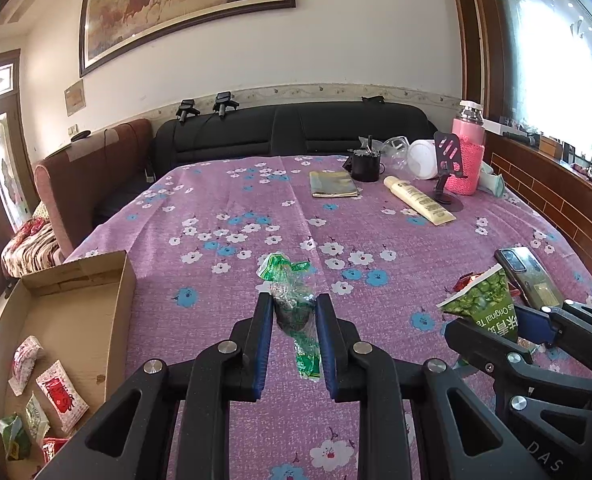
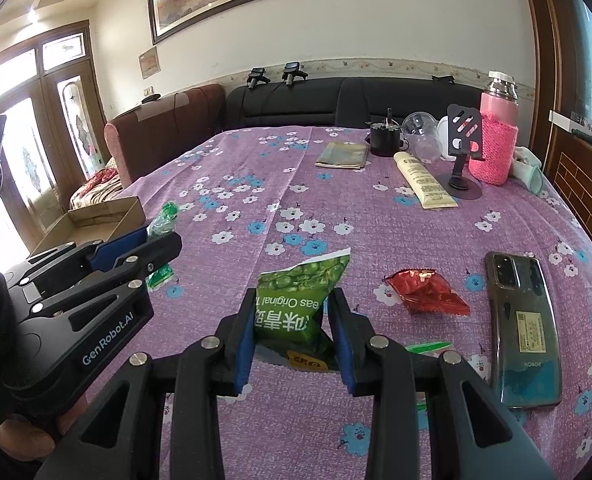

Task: Organize snacks
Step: 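Hold the green candy and green pea bag in both grippers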

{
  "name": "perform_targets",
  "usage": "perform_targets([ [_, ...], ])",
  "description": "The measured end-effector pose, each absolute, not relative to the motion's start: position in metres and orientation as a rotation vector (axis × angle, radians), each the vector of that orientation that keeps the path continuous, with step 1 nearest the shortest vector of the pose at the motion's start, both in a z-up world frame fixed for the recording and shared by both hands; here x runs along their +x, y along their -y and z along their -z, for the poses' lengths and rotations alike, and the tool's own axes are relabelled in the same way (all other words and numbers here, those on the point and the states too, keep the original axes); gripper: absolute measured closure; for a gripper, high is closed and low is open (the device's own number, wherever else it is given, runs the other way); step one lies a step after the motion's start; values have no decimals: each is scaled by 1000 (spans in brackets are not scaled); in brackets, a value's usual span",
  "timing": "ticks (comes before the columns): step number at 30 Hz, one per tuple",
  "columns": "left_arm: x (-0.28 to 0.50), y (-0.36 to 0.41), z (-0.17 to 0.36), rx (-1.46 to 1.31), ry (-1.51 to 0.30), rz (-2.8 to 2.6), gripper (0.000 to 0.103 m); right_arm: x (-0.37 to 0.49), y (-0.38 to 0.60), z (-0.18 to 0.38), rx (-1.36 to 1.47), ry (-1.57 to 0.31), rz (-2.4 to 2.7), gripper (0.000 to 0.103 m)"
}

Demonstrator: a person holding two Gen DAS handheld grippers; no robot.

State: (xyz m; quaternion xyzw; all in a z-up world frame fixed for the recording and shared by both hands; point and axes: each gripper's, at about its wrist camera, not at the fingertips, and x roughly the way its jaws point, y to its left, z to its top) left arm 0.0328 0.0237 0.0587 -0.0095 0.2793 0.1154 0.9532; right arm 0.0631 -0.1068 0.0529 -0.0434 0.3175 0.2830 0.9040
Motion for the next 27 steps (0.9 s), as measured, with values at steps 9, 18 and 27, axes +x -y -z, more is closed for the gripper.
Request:
perform_targets([
  [9,28,-24,-59,-16,-553,-249,81,60,106,-55,-87,-648,-591,70],
  [18,24,-22,-59,0,-543,-264,81,57,105,-57,-90,-639,-599,70],
  [27,18,-25,-60,-6,-535,-281,81,55,104,-58,-91,-628,-608,70],
])
